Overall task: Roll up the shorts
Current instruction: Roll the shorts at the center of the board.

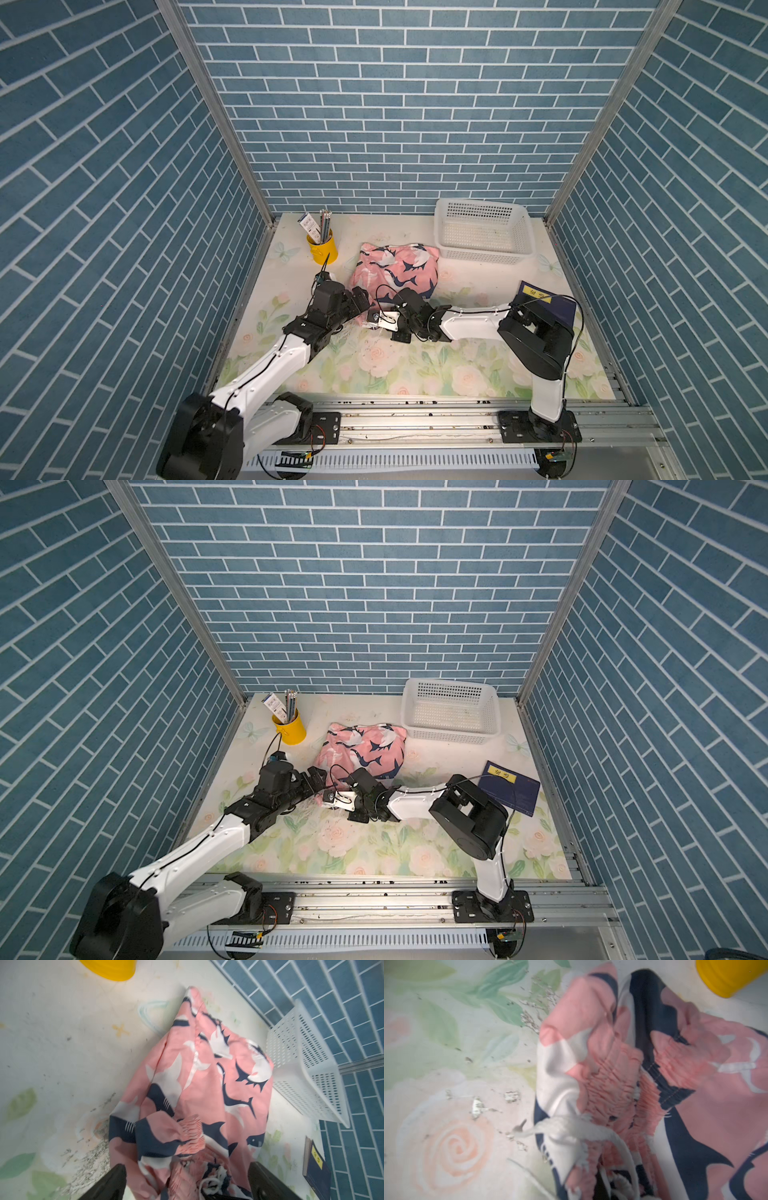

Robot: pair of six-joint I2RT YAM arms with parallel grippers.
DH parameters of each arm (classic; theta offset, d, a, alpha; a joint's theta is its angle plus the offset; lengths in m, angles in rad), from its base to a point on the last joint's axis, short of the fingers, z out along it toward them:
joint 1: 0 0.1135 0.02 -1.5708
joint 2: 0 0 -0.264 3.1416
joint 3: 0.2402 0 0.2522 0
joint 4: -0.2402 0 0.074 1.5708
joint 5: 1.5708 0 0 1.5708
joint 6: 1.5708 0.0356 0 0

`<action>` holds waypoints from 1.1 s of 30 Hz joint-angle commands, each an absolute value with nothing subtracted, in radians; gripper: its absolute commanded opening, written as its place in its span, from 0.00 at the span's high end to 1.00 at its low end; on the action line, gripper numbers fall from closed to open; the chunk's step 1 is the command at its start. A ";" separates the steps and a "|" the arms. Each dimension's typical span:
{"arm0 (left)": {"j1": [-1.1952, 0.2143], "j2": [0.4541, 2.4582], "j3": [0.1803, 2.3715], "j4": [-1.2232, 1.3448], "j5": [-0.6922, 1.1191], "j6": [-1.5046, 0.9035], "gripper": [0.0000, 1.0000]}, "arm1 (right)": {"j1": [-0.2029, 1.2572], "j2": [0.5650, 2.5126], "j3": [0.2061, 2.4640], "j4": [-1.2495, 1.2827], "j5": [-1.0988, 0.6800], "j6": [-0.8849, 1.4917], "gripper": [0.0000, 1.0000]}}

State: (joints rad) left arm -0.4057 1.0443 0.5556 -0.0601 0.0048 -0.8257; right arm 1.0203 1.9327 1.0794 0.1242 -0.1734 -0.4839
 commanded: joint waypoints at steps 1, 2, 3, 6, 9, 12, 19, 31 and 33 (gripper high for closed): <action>-0.403 0.920 0.522 -0.133 -0.072 -0.820 0.04 | 1.009 1.979 1.156 -0.072 -0.389 -0.384 1.00; -0.403 0.890 0.514 -0.145 -0.072 -0.827 0.04 | 0.998 1.990 1.177 -0.091 -0.433 -0.360 1.00; -0.402 0.863 0.483 -0.159 -0.073 -0.838 0.04 | 0.988 2.000 1.192 -0.107 -0.469 -0.340 1.00; -0.403 0.796 0.422 -0.180 -0.076 -0.862 0.04 | 0.952 2.044 1.259 -0.156 -0.574 -0.274 1.00; -0.403 0.737 0.360 -0.180 -0.081 -0.900 0.04 | 0.919 2.090 1.318 -0.198 -0.664 -0.218 1.00; -0.420 0.692 0.304 -0.166 -0.097 -0.936 0.04 | 0.886 2.134 1.366 -0.223 -0.745 -0.169 1.00; -0.460 0.607 0.212 -0.120 -0.142 -0.958 0.03 | 0.833 2.232 1.447 -0.269 -0.890 -0.077 1.00; -0.463 0.883 0.158 0.242 -0.138 -0.922 0.04 | 0.802 2.306 1.505 -0.329 -0.931 -0.034 1.00; -0.465 0.919 0.147 0.335 -0.140 -0.919 0.02 | 0.799 2.310 1.508 -0.334 -0.932 -0.031 1.00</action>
State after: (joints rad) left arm -0.4599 0.8757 0.1658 0.1314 -0.1200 -0.9428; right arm 0.8051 2.2612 1.5036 -0.2665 -0.9596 -0.0563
